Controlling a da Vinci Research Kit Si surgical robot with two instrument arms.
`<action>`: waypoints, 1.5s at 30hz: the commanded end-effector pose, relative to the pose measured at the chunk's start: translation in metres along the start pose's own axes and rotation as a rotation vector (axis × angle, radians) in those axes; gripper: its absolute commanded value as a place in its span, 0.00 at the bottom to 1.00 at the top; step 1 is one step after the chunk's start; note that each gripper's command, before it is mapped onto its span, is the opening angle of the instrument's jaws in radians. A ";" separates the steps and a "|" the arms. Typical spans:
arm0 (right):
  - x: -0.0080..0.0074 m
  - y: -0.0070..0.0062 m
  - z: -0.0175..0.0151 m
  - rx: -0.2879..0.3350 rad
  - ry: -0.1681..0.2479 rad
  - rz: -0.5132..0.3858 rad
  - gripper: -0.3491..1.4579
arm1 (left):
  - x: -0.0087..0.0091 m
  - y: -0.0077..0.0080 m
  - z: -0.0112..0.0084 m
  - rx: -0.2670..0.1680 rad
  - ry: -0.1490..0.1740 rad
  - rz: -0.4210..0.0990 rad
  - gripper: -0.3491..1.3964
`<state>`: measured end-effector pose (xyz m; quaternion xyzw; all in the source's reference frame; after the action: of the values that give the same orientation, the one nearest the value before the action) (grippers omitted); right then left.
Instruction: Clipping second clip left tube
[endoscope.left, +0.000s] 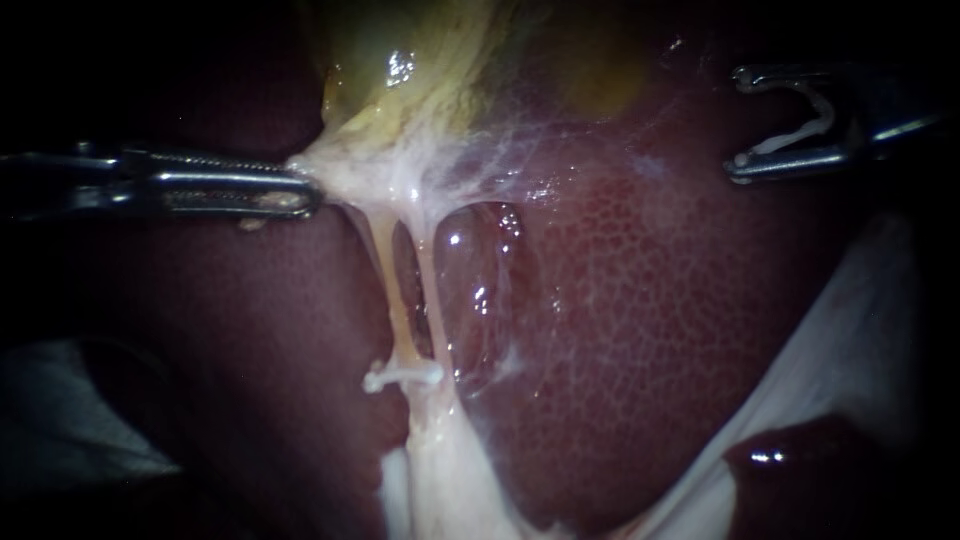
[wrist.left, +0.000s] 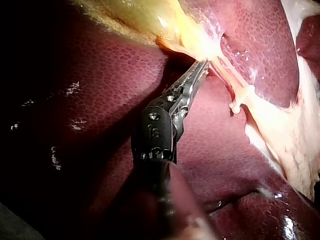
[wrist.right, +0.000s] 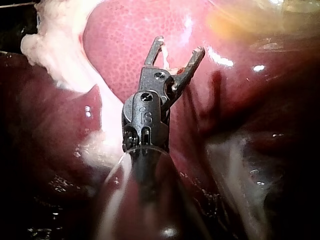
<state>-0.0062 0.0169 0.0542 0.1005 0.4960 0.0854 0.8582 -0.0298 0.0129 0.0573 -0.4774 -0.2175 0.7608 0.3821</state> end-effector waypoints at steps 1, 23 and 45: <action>0.0002 -0.0001 0.0001 0.005 0.003 0.000 0.47 | 0.0000 0.0001 0.0000 -0.001 0.002 0.002 0.00; 0.0033 -0.0110 0.0148 0.217 0.102 0.266 0.47 | -0.0001 0.0001 0.0001 0.000 0.002 0.003 0.00; 0.0003 -0.0141 0.0270 0.374 0.133 0.402 0.46 | -0.0002 0.0001 0.0001 0.001 0.003 0.003 0.00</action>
<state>0.0182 0.0008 0.0639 0.3501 0.5283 0.1666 0.7553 -0.0299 0.0127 0.0574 -0.4786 -0.2158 0.7609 0.3813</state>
